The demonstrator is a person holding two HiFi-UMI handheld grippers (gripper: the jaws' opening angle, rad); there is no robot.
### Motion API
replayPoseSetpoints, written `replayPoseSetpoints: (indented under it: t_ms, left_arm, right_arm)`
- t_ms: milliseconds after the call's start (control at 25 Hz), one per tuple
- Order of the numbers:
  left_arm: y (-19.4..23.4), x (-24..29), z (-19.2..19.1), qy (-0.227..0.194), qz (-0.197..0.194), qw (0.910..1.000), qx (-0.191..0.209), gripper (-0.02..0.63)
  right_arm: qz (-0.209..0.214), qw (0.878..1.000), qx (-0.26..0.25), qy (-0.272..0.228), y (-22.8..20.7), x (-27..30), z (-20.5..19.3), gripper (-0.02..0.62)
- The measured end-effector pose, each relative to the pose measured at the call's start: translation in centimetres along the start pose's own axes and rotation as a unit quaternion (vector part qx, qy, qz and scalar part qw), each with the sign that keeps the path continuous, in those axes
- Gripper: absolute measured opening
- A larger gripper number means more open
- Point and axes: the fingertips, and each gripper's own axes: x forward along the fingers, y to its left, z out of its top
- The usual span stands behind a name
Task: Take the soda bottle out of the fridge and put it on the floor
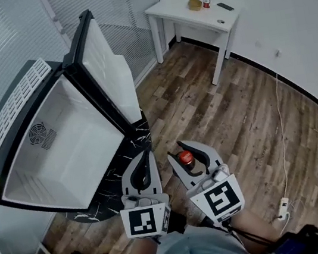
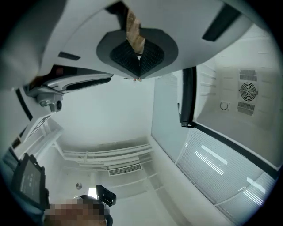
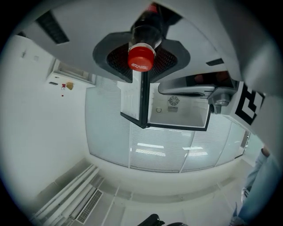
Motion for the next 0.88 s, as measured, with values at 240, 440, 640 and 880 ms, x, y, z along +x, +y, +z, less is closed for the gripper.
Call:
replayPoseSetpoints:
  t_ms: [240, 440, 640, 880]
  left_arm:
    - [-11.1, 1.1, 0.4, -0.002, -0.084, 0.9965, -0.005, 0.017]
    - [-18.6, 1.5, 0.0, 0.002, -0.14, 0.99, -0.019, 0.017]
    - [-25.7, 1.8, -0.8, 0.008, -0.187, 0.9823, -0.008, 0.017]
    - [-33.1, 2.7, -2.0, 0.016, -0.239, 0.9709, -0.016, 0.017]
  right_arm:
    - [-0.087, 0.996, 0.012, 0.02, -6.6, -9.2, -2.4, 0.133]
    - [-0.155, 0.987, 0.023, 0.021, -10.8, -16.2, -3.8, 0.133]
    - [-0.207, 0.977, 0.029, 0.031, -14.4, -23.0, -5.7, 0.133]
    - [-0.26, 0.962, 0.056, 0.062, -17.4, -29.7, -9.3, 0.132]
